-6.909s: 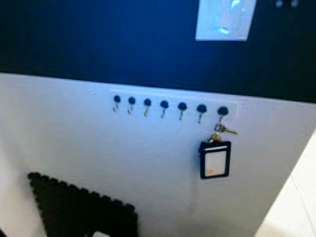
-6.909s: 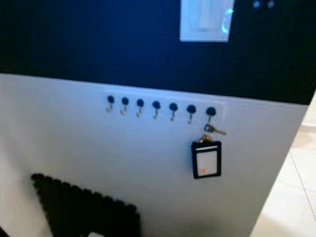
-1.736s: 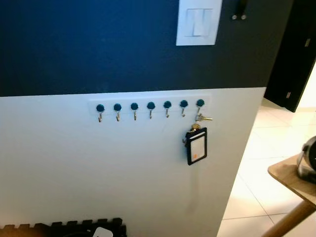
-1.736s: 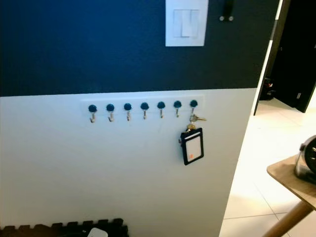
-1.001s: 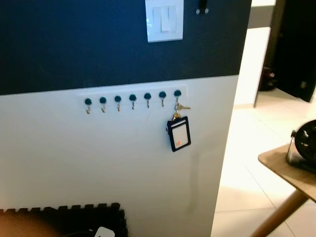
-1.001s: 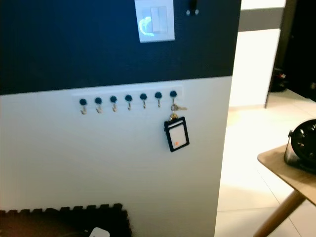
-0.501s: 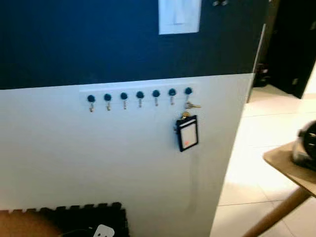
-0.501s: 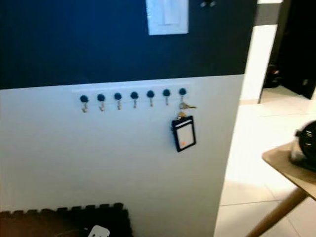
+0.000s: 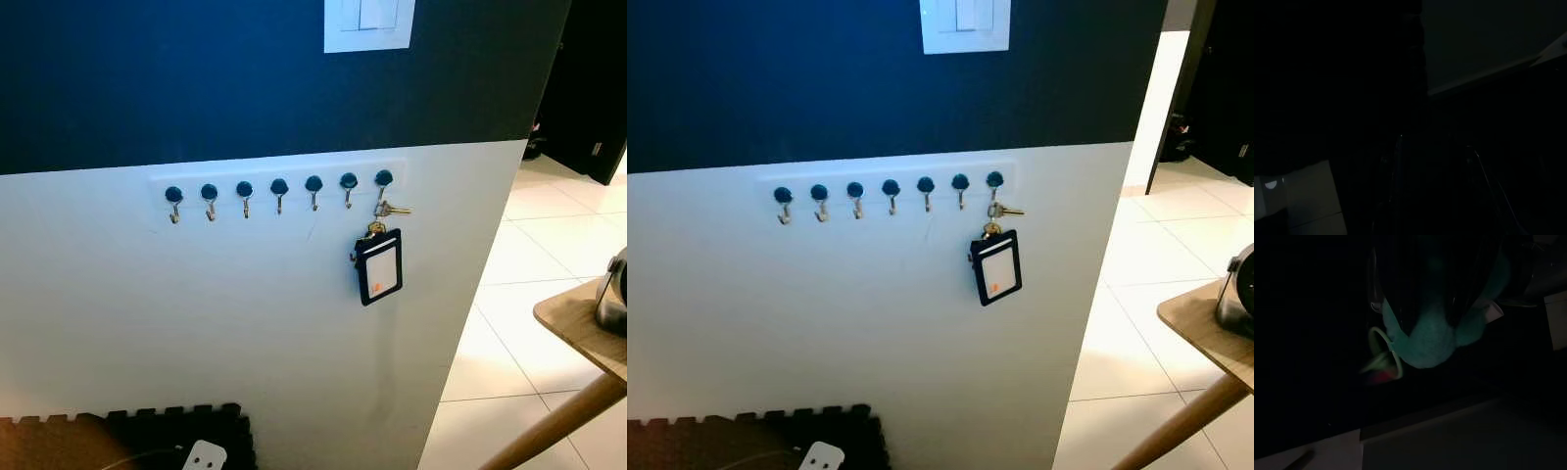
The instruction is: Hang keys on a hook
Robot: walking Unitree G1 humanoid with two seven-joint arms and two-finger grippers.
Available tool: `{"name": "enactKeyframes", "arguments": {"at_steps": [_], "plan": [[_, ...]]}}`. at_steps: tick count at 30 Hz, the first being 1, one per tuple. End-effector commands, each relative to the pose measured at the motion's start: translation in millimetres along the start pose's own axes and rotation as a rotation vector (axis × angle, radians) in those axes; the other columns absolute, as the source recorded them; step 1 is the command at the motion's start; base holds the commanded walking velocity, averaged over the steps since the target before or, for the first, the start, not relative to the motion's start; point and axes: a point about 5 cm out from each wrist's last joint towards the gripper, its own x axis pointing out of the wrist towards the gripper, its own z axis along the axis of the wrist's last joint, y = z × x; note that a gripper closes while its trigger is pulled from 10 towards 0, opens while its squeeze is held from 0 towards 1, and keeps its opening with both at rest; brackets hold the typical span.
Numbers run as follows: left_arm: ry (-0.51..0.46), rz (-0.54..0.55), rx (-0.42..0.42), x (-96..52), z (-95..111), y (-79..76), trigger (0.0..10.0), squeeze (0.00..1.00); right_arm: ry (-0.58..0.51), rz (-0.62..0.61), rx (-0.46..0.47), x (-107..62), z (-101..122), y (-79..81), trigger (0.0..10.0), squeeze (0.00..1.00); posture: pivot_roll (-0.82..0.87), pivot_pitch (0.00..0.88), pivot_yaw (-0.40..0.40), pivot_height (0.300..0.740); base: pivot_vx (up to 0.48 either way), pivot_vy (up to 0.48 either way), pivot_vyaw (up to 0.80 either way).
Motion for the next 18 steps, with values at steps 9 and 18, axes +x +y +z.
{"name": "enactKeyframes", "arguments": {"at_steps": [9, 18], "plan": [[0.033, 0.063, -0.033, -1.9, -4.9, 7.6, 10.0, 0.00, 0.002, 0.012, -0.040, 1.1, 0.4, 4.9, 10.0, 0.00, 0.05, 0.022, 0.042, 0.740, 0.000, 0.000, 0.00], [0.030, 0.070, -0.021, -1.4, -4.0, 6.8, 10.0, 0.00, -0.017, 0.009, -0.064, 3.7, 7.5, 8.0, 10.0, 0.00, 0.05, 0.020, 0.038, 0.740, 0.000, 0.000, 0.00]]}}
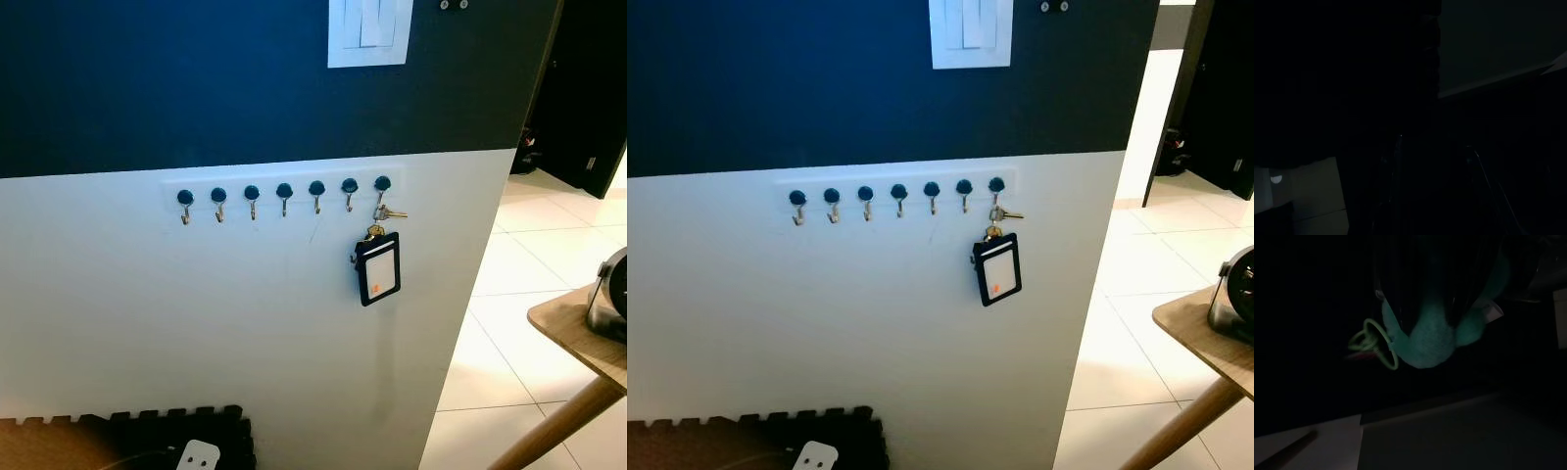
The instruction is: Hang keys on a hook
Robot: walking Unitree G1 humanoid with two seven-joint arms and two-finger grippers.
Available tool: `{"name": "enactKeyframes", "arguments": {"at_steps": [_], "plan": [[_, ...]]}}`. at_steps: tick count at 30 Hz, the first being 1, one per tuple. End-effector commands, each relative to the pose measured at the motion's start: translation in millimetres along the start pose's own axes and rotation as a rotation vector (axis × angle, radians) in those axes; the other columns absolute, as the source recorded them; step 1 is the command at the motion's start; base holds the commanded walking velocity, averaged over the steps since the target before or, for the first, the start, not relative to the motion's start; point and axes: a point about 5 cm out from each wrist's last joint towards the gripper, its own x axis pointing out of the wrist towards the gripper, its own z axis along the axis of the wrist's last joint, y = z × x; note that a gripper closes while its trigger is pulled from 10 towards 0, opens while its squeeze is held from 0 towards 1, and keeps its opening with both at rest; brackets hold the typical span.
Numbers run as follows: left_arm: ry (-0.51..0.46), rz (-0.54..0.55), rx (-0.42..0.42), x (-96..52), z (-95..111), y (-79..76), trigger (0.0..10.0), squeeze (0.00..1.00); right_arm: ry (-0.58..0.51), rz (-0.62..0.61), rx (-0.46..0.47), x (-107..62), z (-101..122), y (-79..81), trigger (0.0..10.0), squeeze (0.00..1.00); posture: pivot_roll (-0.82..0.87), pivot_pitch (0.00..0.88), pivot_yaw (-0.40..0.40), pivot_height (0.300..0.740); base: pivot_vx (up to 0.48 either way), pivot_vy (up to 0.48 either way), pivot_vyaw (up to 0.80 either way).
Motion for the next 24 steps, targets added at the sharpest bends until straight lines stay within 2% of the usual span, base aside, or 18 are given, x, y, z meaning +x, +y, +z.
{"name": "enactKeyframes", "arguments": {"at_steps": [1, 6, 8, 24], "plan": [[0.014, 0.017, 0.005, -1.1, -2.9, 2.7, 10.0, 0.00, -0.001, 0.003, -0.004, -0.1, -1.3, 2.4, 10.0, 0.00, 0.05, 0.021, 0.036, 0.740, 0.000, -0.304, 0.00], [0.015, 0.008, 0.033, -1.4, -3.7, 1.1, 10.0, 0.00, 0.000, 0.006, -0.009, -0.2, -1.7, 2.8, 10.0, 0.00, 0.05, 0.020, 0.035, 0.740, 0.000, -0.480, 0.00], [0.012, 0.018, 0.005, -2.0, -5.1, 0.9, 10.0, 0.00, 0.000, 0.005, -0.011, -0.3, -2.0, 2.5, 10.0, 0.00, 0.05, 0.020, 0.036, 0.740, 0.000, -0.480, 0.00], [0.029, 0.032, 0.010, -1.9, -6.6, 1.3, 10.0, 0.00, -0.018, 0.005, -0.026, 1.0, 3.5, 1.8, 10.0, 0.00, 0.04, 0.023, 0.027, 0.740, 0.000, 0.000, 0.00]]}}
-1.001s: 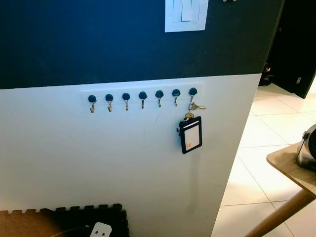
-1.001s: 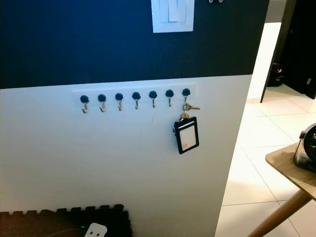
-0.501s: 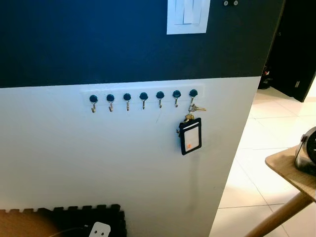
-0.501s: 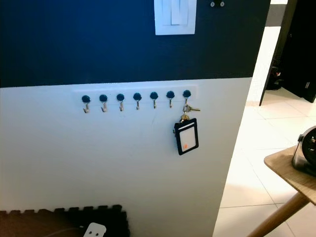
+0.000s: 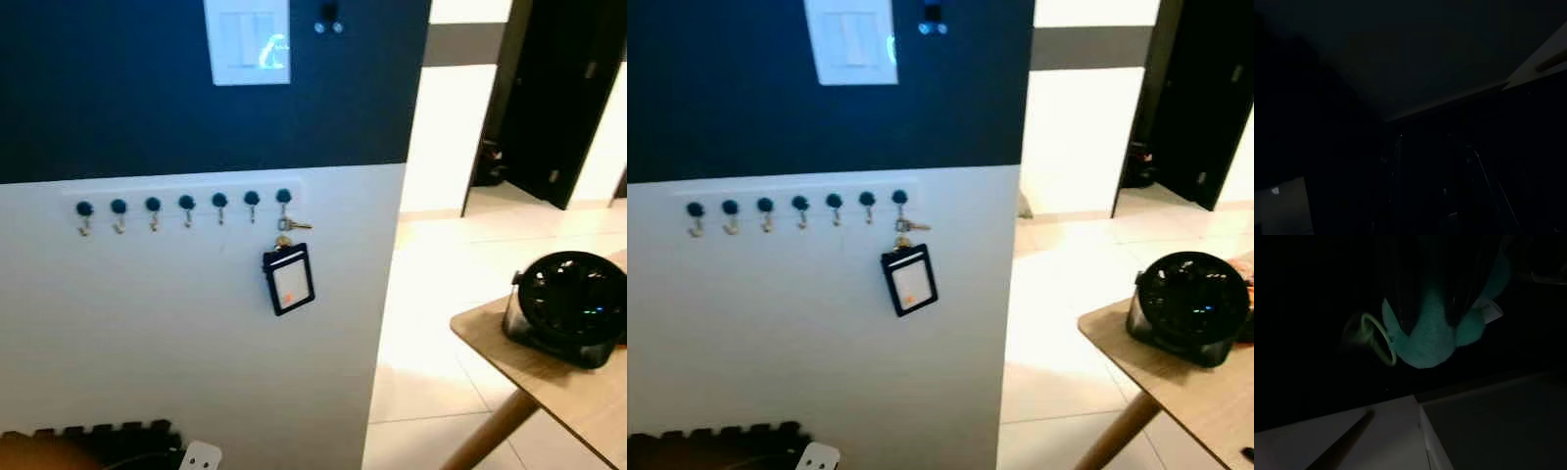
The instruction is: Hang keys on a hook
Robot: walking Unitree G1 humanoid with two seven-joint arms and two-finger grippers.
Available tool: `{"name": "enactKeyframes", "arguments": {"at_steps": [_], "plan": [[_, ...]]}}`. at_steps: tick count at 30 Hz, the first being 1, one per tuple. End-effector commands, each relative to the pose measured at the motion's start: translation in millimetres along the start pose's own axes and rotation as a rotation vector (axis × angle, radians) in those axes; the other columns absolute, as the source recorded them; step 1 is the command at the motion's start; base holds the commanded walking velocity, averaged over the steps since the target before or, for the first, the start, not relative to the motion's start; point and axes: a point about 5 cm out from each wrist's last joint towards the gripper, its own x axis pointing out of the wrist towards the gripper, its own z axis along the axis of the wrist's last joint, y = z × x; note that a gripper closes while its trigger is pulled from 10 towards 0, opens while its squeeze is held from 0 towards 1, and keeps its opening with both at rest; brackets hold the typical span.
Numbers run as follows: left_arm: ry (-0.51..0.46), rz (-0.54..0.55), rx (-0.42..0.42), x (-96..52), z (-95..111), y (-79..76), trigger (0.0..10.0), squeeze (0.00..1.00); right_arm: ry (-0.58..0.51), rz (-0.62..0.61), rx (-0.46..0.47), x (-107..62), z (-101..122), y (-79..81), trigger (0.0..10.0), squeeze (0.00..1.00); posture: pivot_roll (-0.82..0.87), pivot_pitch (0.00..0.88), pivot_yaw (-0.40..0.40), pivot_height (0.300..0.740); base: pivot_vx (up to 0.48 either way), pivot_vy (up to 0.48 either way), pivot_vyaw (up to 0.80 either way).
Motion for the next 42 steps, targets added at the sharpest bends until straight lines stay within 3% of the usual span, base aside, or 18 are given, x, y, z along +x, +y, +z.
{"name": "enactKeyframes", "arguments": {"at_steps": [1, 15, 21, 42], "plan": [[0.020, 0.010, 0.020, -2.0, -4.9, 3.4, 10.0, 0.00, -0.011, 0.013, -0.005, 1.1, 1.5, 5.9, 10.0, 0.00, 0.04, 0.025, 0.028, 0.740, 0.000, 0.000, 0.00], [0.044, 0.008, 0.020, -2.4, -8.0, 3.0, 10.0, 0.00, -0.008, 0.019, -0.009, 0.8, 0.0, 7.1, 10.0, 0.00, 0.04, 0.030, 0.025, 0.740, 0.000, 0.000, 0.00], [0.037, -0.005, 0.024, -2.8, -8.0, 2.3, 10.0, 0.00, -0.002, 0.017, -0.010, 0.1, -2.2, 6.9, 10.0, 0.00, 0.04, 0.031, 0.028, 0.740, 0.000, 0.456, 0.00], [-0.023, -0.036, 0.060, -4.4, -3.2, 3.2, 10.0, 0.00, -0.024, 0.034, -0.009, 0.6, 0.2, 10.4, 10.0, 0.00, 0.05, 0.019, 0.028, 0.740, 0.000, 0.023, 0.00]]}}
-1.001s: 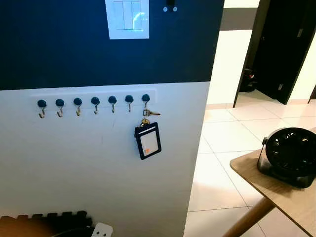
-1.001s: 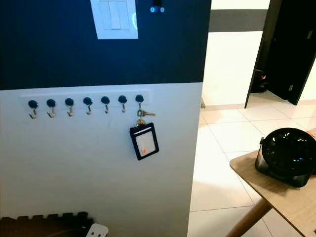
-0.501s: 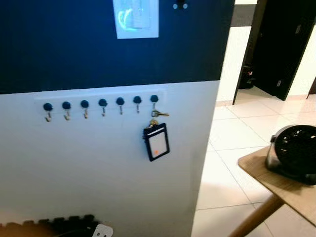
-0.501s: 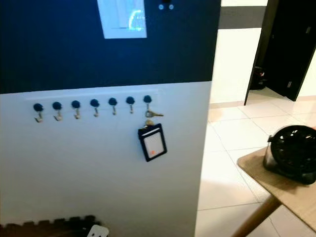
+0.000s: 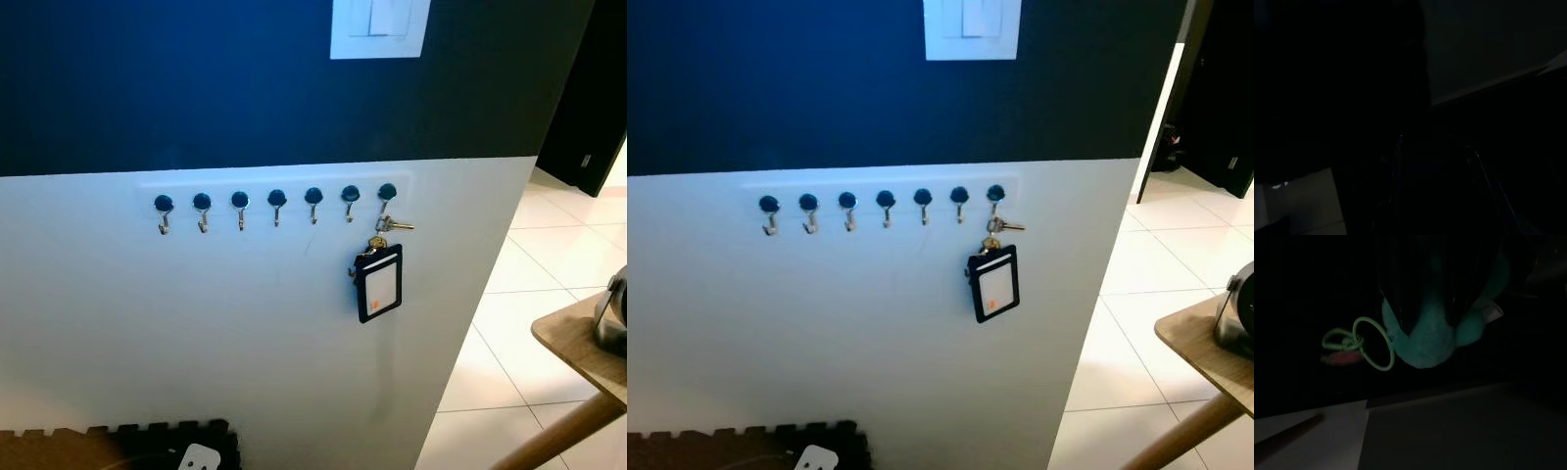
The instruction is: Hang keys on a hook
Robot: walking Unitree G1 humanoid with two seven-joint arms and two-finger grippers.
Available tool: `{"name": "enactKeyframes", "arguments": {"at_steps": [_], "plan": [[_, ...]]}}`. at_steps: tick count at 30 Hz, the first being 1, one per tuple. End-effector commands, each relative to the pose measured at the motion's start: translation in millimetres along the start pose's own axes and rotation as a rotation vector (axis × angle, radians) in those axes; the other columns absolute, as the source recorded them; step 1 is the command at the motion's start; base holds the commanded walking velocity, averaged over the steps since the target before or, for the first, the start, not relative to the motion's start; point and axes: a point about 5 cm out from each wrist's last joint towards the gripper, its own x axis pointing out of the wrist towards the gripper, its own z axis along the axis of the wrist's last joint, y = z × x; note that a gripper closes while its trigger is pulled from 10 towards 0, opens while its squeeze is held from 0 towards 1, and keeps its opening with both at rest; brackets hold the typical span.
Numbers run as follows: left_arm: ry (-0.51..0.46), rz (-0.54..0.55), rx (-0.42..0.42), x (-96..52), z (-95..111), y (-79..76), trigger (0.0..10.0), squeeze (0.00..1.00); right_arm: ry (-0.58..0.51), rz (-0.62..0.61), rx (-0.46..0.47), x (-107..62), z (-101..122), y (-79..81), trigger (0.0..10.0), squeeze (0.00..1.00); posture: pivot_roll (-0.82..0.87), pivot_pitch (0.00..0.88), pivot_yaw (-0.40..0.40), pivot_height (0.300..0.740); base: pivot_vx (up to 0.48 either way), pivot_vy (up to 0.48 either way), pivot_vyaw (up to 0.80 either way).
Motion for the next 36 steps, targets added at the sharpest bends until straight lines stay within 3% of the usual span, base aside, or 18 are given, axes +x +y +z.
{"name": "enactKeyframes", "arguments": {"at_steps": [1, 9, 12, 15, 16, 18, 19, 23, 27, 32, 33, 36], "plan": [[-0.006, -0.007, 0.025, -1.9, -1.5, 2.0, 10.0, 0.00, -0.006, 0.011, -0.003, -0.5, -1.1, 1.9, 10.0, 0.00, 0.05, 0.019, 0.028, 0.740, 0.000, 0.000, 0.00], [-0.147, -0.097, 0.048, -5.0, 11.6, -4.0, 10.0, 0.00, -0.142, 0.071, -0.006, 4.9, 27.5, 8.2, 10.0, 0.00, 0.04, 0.018, 0.030, 0.740, 0.000, 0.000, 0.00], [-0.282, -0.217, 0.089, -13.8, 20.4, -10.6, 10.0, 0.00, -0.310, 0.175, -0.051, 6.1, 62.1, 17.0, 10.0, 0.00, 0.04, 0.020, 0.031, 0.740, 0.000, 0.000, 0.00], [-0.296, -0.224, 0.089, -15.0, 21.6, -9.7, 10.0, 0.00, -0.344, 0.195, -0.063, 5.5, 68.7, 18.5, 10.0, 0.00, 0.04, 0.020, 0.031, 0.740, 0.000, 0.000, 0.00], [-0.316, -0.225, 0.086, -16.7, 25.1, -4.8, 10.0, 0.00, -0.422, 0.236, -0.095, 3.0, 84.9, 21.9, 10.0, 0.00, 0.04, 0.027, 0.029, 0.740, 0.000, 0.000, 0.00], [-0.331, -0.233, 0.091, -17.9, 27.4, -2.8, 10.0, 0.00, -0.456, 0.257, -0.115, 1.3, 92.4, 24.1, 10.0, 0.00, 0.04, 0.029, 0.029, 0.740, 0.000, 0.000, 0.00], [-0.358, -0.255, 0.103, -20.4, 31.9, -0.7, 10.0, 0.00, -0.511, 0.292, -0.145, -2.3, 103.8, 28.8, 10.0, 0.00, 0.04, 0.031, 0.028, 0.740, 0.000, 0.000, 0.00], [-0.388, -0.279, 0.116, -23.4, 36.3, 0.2, 10.0, 0.00, -0.567, 0.326, -0.179, -7.1, 113.4, 34.7, 10.0, 0.00, 0.04, 0.031, 0.028, 0.740, 0.000, 0.000, 0.00], [-0.445, -0.341, 0.161, -32.2, 44.4, 2.2, 10.0, 0.00, -0.707, 0.410, -0.267, -24.4, 136.3, 55.4, 10.0, 0.00, 0.04, 0.039, 0.029, 0.740, 0.000, 0.000, 0.00], [-0.478, -0.368, 0.168, -36.7, 50.5, 5.0, 10.0, 0.00, -0.773, 0.468, -0.313, -36.2, 145.2, 69.2, 10.0, 0.00, 0.04, 0.040, 0.028, 0.740, 0.000, 0.000, 0.00], [-0.522, -0.399, 0.158, -40.5, 61.1, 5.2, 10.0, 0.00, -0.823, 0.515, -0.340, -47.4, 152.3, 81.3, 10.0, 0.00, 0.04, 0.044, 0.029, 0.740, 0.000, 0.000, 0.00], [-0.567, -0.431, 0.149, -43.8, 72.3, 4.3, 10.0, 0.00, -0.867, 0.545, -0.349, -56.8, 159.9, 89.7, 10.0, 0.00, 0.04, 0.046, 0.030, 0.740, 0.000, 0.000, 0.00]]}}
